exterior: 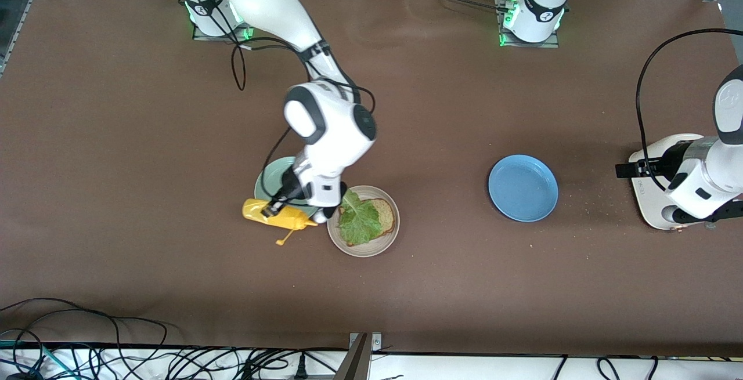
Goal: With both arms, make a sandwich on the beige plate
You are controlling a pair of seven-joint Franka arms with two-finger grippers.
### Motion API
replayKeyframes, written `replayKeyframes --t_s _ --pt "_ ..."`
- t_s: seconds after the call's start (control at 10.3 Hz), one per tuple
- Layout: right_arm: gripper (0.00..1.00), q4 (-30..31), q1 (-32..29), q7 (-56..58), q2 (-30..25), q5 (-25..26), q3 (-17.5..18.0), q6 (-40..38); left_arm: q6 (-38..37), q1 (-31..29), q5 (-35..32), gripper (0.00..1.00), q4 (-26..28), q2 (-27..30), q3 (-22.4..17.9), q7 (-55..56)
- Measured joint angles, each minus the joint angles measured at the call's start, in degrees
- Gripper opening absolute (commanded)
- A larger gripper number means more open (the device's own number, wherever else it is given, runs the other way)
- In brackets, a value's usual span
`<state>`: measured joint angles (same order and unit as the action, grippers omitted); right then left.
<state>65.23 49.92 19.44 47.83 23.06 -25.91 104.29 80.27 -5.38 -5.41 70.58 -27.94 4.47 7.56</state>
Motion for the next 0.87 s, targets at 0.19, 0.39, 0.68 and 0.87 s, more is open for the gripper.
replayKeyframes --t_s 0.19,0.39,0.68,0.87 --pt "0.0 0.17 -7.84 8.46 -6.73 -12.75 -0.24 -2.67 0.0 0.01 0.0 1.0 0.0 0.0 0.01 0.0" --pt "0.0 2.43 -17.73 19.27 -11.35 -27.75 -0.44 -4.3 0.0 0.01 0.0 1.0 0.0 0.0 0.01 0.0" --pt "0.0 11.63 -31.34 39.79 -14.8 -46.91 -0.27 -5.62 -0.02 0.01 0.0 1.0 0.0 0.0 0.0 0.0" --pt "0.0 18.96 -34.95 52.46 -15.95 -54.01 -0.09 -5.62 -0.02 -0.02 0.0 1.0 0.0 0.0 -0.01 0.0"
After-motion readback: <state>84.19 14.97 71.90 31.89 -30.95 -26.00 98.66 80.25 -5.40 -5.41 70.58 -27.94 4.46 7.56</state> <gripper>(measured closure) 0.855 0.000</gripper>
